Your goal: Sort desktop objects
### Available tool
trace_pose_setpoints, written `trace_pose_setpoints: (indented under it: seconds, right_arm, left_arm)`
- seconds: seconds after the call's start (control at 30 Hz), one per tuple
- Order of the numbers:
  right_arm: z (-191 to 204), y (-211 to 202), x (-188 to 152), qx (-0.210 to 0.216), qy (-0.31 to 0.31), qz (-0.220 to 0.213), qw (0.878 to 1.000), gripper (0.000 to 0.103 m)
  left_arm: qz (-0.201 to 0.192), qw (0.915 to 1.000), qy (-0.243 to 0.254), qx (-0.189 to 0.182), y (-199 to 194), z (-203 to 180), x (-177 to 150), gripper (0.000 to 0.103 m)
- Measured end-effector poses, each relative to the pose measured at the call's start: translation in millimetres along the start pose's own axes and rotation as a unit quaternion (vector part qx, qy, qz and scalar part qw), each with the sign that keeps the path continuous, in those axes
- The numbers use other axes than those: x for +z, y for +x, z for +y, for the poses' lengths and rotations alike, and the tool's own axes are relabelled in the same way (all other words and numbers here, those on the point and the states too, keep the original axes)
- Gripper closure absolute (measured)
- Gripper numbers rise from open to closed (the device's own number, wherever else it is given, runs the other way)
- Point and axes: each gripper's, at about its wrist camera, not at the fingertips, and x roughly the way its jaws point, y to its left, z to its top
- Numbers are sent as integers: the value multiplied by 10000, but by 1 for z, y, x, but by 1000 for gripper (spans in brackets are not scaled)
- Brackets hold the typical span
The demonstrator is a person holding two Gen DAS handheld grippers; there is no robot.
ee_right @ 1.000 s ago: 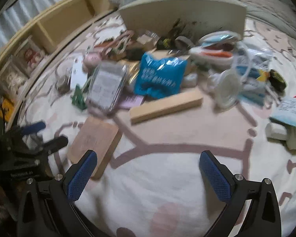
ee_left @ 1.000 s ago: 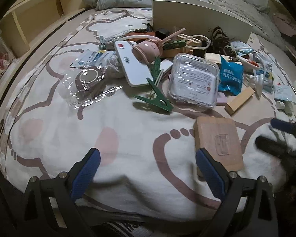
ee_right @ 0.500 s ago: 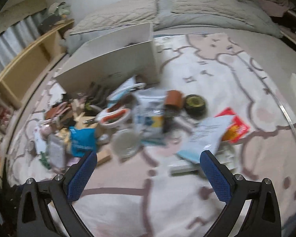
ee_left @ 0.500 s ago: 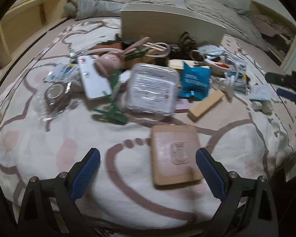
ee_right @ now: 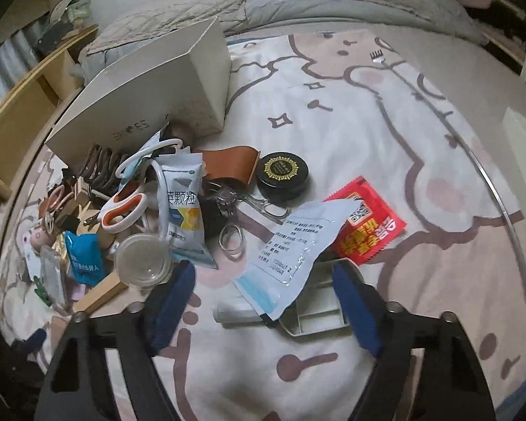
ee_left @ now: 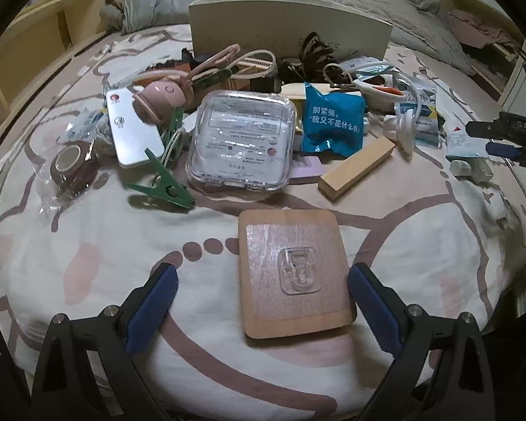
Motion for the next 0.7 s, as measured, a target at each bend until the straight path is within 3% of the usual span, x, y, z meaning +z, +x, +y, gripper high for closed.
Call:
trace_pose_setpoints:
  seconds: [0.2,0.33,0.57,0.7]
  right_arm:
    - [-5,9,-2,-3,140,82,9999,61]
    - [-12,10,-4,309,329,77,9990,85]
    - [-10,-1,-7,618,384,-46,9973,95]
    - [-7,-19,-13,923,465,-114,9946,96]
  left_arm:
    - [162,9998,-109,-65,6,1,0,0]
    - [185,9997,-125,-78,7,1,-1,0]
    - [194,9996,-156,-118,6,3,-1,0]
    - [205,9995,-173,-142,6,3,-1,0]
